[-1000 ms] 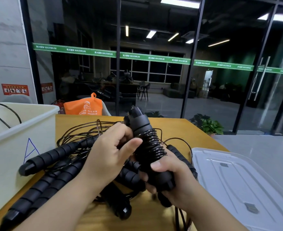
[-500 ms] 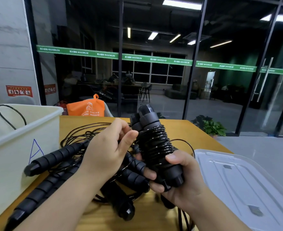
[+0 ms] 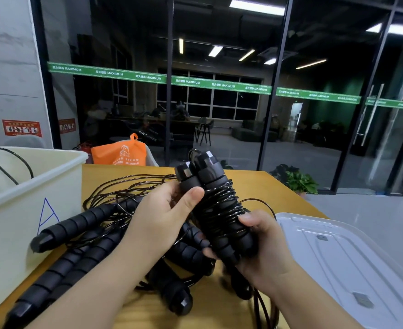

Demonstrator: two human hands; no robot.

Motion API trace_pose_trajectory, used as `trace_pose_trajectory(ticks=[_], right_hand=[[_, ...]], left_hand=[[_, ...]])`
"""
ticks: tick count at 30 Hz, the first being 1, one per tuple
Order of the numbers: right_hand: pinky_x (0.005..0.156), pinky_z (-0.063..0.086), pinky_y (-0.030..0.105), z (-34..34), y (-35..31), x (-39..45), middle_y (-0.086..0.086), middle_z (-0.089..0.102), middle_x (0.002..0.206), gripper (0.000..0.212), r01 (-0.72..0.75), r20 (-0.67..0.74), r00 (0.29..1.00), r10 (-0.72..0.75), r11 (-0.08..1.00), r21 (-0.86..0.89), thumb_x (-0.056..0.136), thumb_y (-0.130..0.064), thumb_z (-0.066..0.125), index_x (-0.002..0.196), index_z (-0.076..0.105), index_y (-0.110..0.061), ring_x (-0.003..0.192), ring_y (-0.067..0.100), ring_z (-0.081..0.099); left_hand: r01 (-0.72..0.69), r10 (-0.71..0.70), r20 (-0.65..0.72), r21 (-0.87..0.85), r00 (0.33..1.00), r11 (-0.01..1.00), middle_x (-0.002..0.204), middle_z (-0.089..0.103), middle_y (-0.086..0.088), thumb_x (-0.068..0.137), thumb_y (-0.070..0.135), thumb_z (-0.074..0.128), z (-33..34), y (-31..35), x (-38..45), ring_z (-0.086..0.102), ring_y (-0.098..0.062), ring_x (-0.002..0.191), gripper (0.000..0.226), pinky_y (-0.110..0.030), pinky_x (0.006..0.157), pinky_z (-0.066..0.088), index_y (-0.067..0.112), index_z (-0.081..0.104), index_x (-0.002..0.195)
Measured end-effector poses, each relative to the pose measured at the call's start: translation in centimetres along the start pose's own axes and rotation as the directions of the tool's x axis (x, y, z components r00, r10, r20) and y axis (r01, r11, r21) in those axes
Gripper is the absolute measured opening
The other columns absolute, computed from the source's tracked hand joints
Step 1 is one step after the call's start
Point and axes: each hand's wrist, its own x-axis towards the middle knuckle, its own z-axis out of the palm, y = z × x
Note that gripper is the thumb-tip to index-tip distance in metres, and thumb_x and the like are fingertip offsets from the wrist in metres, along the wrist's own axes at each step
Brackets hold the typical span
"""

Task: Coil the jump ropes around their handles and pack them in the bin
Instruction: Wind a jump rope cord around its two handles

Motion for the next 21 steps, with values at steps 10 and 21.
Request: trace_pose_trajectory(ticks=[10, 21], right_hand=[[0.107, 0.037, 0.021, 1.2, 0.7, -0.6, -0.040, 0.042, 0.131, 0.053, 0.238, 0.024, 0.925, -0.380, 0.527, -0.816, 0.089, -0.040, 0.045, 0.135, 0.030, -0.063, 0.128, -0.011, 0.038], [0.090, 0.032, -0.002, 1.5, 1.8, -0.1, -0.053, 0.021, 0.124, 0.104, 0.095, -0.001, 0.910, -0.414, 0.210, -0.973, 0.074, -0.042, 0.076, 0.128, -0.008, -0.070, 0.114, -0.032, 0.025]], left_hand=[[0.145, -0.133, -0.231, 0.035, 0.964, 0.989, 0.066, 0.067, 0.005, 0.073, 0.068, 0.061, 0.7, 0.2, -0.3, 0.059, -0.005, 0.062, 0.049, -0.013, 0.051, 0.040, 0.019, 0.064, 0.069], [-0.006, 0.067, -0.264, 0.226, 0.962, 0.974, 0.057, 0.051, 0.004, 0.077, 0.068, 0.048, 1.5, 0.2, -0.9, 0.052, -0.004, 0.062, 0.047, -0.014, 0.052, 0.035, 0.023, 0.048, 0.065]])
